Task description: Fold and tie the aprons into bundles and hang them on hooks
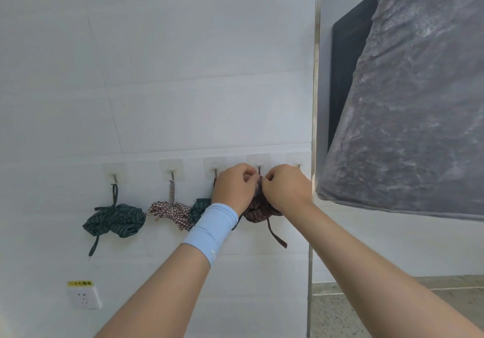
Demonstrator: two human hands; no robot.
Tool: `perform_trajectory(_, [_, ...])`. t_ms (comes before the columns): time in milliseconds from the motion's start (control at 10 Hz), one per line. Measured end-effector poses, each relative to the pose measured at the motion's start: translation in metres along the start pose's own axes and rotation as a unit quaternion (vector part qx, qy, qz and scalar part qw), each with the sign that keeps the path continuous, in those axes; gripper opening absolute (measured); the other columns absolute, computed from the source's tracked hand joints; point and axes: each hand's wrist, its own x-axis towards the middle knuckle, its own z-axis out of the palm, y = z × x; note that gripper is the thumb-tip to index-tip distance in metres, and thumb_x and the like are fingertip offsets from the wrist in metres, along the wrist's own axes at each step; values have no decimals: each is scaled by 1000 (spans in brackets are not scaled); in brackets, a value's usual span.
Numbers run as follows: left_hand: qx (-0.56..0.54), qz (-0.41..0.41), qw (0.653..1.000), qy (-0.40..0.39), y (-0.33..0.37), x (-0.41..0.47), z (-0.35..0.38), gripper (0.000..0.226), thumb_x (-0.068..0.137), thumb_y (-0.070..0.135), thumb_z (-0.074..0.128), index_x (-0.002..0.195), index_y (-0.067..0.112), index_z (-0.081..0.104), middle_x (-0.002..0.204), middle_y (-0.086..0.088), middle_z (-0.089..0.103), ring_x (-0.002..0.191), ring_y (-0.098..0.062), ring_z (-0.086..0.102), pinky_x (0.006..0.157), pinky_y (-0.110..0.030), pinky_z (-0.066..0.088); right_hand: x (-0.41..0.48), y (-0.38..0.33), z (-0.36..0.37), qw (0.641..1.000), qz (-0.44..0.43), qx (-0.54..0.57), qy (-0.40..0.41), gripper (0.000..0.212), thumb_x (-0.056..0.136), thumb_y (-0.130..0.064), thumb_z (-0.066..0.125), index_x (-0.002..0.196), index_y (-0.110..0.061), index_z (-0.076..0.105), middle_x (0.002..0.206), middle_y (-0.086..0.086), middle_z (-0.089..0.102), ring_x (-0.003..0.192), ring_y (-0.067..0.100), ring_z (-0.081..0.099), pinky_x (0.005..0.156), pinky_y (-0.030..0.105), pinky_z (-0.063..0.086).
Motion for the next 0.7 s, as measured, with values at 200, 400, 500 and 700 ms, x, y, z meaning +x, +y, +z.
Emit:
perform_trajectory(200, [266, 123, 955, -55, -15, -20, -3, 26, 93, 43, 49, 106, 35, 70, 101, 8, 68, 100, -23, 53, 89, -36, 39, -14, 11, 10, 998, -22, 50, 9, 26, 95, -35, 51, 79, -23, 68, 76, -3, 68, 74, 20, 64, 57, 27, 47])
perform_trajectory(400, [311, 134, 932, -131, -17, -32, -7, 34, 99, 43, 39, 126, 39, 59, 116, 4, 63, 113, -24, 46, 99, -40, 30, -39, 24, 18, 995, -81, -18, 52, 30, 98, -34, 44, 102, -17, 68, 104, 3, 59, 103, 26, 50, 80, 38, 47])
perform_trajectory(500, [302, 115, 931, -170, -14, -35, -13, 37, 97, 43, 42, 131, 35, 55, 124, 2, 60, 119, -26, 43, 101, -40, 30, -46, 30, 17, 993, -108, -42, -18, 33, 99, -36, 44, 118, -20, 65, 118, 4, 57, 107, 28, 49, 91, 41, 44])
perform_trajectory(700, [230, 112, 954, -153, -8, -41, -36, 43, 97, 42, 48, 138, 29, 51, 134, 2, 58, 127, -27, 42, 106, -42, 34, -55, 25, 0, 993, -105, -52, -13, 41, 99, -41, 47, 133, -21, 58, 137, 5, 52, 124, 29, 45, 102, 44, 40])
